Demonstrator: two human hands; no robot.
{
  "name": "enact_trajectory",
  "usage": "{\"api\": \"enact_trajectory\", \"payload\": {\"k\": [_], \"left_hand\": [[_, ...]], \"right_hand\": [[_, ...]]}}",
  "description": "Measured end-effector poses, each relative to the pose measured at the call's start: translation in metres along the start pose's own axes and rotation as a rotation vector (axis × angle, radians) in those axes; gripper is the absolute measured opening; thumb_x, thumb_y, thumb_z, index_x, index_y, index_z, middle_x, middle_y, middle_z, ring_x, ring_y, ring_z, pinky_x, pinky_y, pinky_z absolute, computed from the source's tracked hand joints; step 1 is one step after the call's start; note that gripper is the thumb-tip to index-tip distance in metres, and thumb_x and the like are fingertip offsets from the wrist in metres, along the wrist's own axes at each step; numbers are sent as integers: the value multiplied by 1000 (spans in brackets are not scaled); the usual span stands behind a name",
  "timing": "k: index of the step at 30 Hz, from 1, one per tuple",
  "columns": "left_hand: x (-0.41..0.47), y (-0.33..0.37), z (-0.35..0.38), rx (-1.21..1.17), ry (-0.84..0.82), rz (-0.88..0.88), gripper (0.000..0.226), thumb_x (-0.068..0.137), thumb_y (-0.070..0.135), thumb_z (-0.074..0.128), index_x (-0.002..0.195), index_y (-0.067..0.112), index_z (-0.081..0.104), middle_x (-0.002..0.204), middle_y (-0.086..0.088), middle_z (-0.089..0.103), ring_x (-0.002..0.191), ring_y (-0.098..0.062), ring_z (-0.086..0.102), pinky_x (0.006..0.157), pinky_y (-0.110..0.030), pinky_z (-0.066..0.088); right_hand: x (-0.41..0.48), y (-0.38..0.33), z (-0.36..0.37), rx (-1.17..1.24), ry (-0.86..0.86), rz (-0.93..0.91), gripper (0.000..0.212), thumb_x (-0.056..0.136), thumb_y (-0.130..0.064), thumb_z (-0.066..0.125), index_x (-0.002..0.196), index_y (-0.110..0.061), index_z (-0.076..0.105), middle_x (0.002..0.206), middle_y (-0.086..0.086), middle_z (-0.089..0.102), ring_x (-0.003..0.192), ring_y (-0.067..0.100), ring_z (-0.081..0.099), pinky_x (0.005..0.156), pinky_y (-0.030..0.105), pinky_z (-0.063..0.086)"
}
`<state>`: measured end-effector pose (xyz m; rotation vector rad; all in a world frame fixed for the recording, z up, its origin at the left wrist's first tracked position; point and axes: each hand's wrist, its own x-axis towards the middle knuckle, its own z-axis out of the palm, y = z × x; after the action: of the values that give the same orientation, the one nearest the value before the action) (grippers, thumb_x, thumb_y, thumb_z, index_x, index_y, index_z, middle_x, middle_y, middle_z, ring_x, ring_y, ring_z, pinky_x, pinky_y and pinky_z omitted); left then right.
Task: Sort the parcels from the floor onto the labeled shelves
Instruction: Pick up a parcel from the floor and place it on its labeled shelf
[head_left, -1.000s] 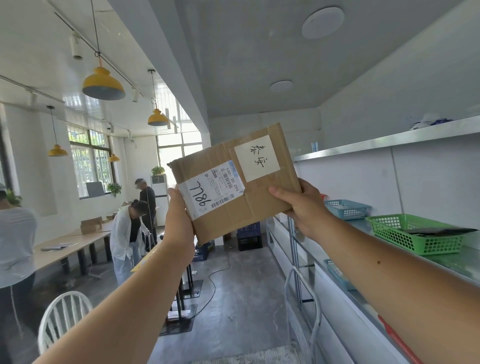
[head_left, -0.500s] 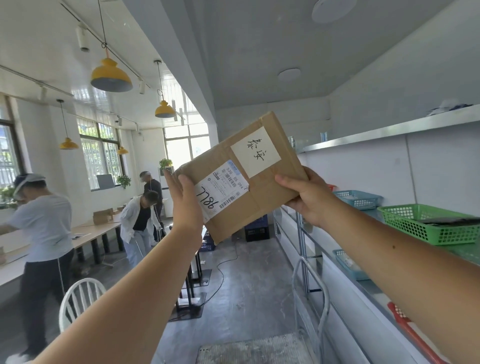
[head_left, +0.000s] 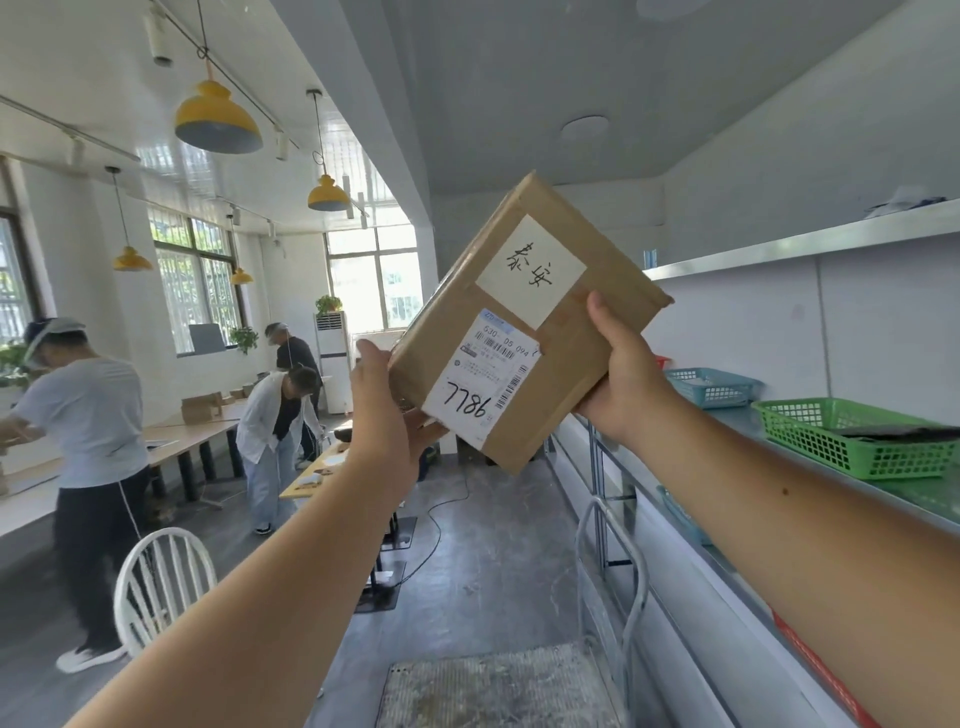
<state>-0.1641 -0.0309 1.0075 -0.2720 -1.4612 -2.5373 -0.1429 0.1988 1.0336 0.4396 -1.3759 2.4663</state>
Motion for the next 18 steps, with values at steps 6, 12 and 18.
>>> {"api": "enact_trajectory", "payload": {"k": [6, 12, 18], "left_hand": [[-1, -11, -22, -33, -115, -113, 82, 76, 61, 78, 144, 22, 55, 142, -21, 66, 115, -43, 74, 90, -58, 61], [-5, -14, -31, 46, -281, -63, 57, 104, 37, 58, 158, 47, 40, 150, -11, 61, 125, -43, 68, 97, -63, 59], [-11, -14, -19, 236, -172, -117, 107, 61, 92, 58, 151, 36, 50, 134, -4, 75, 116, -28, 75, 74, -40, 65]], "right_hand": [[-6, 1, 7, -76, -30, -51, 59, 87, -53, 68, 137, -21, 68, 126, 4, 78, 113, 23, 76, 91, 47, 59], [-8, 0, 6, 1, 31, -14, 57, 98, -67, 48, 126, -25, 74, 118, 4, 81, 103, 23, 80, 86, 46, 58], [-9, 4, 10, 138, 9, -3, 78, 101, -73, 29, 90, -24, 88, 105, 9, 83, 94, 27, 81, 83, 42, 57]]}}
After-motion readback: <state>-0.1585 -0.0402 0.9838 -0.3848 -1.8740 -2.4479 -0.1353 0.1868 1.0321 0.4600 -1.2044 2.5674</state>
